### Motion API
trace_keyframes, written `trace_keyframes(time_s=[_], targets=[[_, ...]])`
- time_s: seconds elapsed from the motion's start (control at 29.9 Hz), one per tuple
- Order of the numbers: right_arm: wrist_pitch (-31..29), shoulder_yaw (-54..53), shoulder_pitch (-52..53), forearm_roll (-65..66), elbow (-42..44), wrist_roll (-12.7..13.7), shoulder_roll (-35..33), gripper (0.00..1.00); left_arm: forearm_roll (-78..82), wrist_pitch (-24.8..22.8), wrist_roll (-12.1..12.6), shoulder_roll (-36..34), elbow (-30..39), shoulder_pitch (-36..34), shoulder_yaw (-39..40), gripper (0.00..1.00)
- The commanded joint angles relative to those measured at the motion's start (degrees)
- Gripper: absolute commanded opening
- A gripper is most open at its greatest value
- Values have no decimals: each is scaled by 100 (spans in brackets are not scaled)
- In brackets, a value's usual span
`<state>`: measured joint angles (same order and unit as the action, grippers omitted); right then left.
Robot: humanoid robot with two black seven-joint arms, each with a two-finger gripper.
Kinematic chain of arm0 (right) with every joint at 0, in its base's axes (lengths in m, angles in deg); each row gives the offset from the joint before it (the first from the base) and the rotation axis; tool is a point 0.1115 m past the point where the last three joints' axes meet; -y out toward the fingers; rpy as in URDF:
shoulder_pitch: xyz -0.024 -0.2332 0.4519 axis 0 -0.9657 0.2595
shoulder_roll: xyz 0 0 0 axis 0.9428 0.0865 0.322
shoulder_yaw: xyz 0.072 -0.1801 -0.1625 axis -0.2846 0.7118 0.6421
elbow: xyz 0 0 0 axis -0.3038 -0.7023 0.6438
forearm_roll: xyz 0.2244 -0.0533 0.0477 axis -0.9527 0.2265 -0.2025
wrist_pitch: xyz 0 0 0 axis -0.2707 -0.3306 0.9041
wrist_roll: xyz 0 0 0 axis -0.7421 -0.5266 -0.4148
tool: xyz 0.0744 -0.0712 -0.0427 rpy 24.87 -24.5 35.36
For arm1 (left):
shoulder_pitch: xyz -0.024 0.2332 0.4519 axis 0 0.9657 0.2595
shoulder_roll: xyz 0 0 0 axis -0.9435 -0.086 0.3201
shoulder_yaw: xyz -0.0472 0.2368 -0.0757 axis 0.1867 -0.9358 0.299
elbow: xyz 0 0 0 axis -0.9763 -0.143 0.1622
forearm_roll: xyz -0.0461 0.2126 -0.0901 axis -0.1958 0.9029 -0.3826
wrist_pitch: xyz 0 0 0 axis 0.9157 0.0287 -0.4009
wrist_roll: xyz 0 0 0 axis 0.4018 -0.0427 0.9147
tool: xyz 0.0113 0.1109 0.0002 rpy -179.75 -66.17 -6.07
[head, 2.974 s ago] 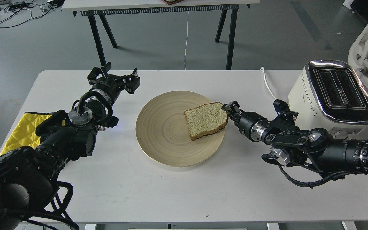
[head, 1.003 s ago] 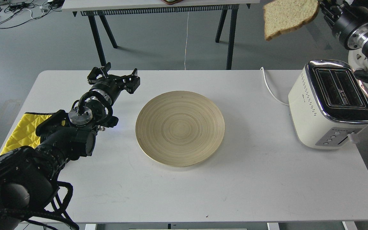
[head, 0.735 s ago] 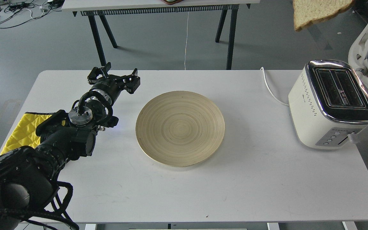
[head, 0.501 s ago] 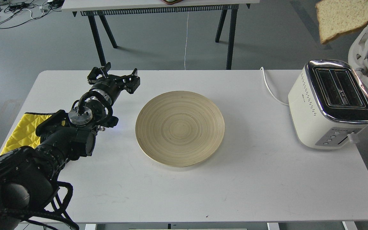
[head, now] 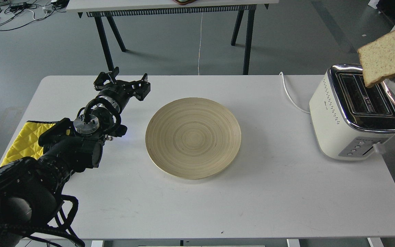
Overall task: Put bread in toaster with right arm
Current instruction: 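Carry the bread over the toaster slot with the right gripper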
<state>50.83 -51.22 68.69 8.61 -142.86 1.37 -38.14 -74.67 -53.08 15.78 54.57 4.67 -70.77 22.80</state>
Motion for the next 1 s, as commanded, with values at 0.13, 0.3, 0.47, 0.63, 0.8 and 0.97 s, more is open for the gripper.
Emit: trace_keyframes(time_s=[0.13,0.3,0.47,0.63,0.8,0.97], targets=[[42,187,-1,25,-143,5,18,15,0,0,4,0,0,0,0,100],[156,266,-27,16,-187,5,106,15,0,0,4,0,0,0,0,100],[192,266,-80,-1,-204,14,141,15,0,0,-5,0,0,0,0,100],[227,345,-98,-10,-239,14,176,15,0,0,4,0,0,0,0,100],[280,380,-124,-28,-283,14,194,15,0,0,4,0,0,0,0,100],[288,380,-186,-28,-292,14,229,15,0,0,4,0,0,0,0,100]])
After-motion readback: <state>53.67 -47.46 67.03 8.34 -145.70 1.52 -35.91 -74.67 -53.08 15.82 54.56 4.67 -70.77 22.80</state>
